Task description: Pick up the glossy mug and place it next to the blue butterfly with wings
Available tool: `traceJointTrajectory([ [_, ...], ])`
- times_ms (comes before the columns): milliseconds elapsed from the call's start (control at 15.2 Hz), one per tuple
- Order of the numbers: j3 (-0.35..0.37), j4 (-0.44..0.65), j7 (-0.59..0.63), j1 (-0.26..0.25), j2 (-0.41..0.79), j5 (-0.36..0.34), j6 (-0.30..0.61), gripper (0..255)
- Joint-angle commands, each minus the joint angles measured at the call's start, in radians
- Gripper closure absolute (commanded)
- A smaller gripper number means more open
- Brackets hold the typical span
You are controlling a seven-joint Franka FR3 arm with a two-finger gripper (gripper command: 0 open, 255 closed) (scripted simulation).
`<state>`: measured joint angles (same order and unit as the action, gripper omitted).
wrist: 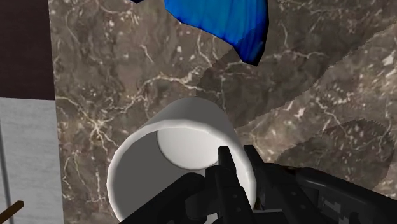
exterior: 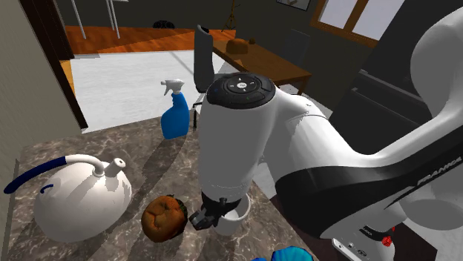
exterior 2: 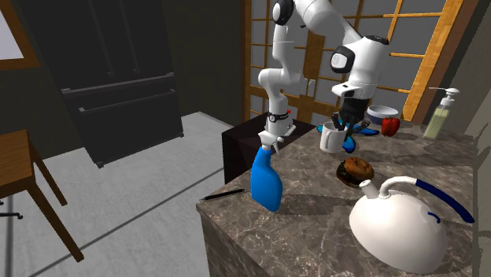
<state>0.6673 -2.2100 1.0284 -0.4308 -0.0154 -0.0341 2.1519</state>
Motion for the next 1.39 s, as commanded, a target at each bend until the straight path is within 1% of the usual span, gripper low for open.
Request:
traceJointTrajectory([
  [0,0.003,-0.008,0.016,-0.002,0.024,-0.018,0.027,255],
  [132,0.003,-0.019,0.027,-0.003,0.042,-0.033,0.051,255],
  [594,0.003,-0.019,0.027,-0.003,0.042,-0.033,0.051,255],
  [660,0.003,-0.019,0.027,-0.003,0.041,-0.033,0.051,0],
  [990,0.003,-0.019,0.027,-0.003,0.042,-0.033,0.051,0],
  [1254,0.001,0.052,-0.013,0.000,-0.028,0.021,-0.073,0],
  [1320,0.001,0.052,-0.013,-0.001,-0.028,0.021,-0.073,0],
])
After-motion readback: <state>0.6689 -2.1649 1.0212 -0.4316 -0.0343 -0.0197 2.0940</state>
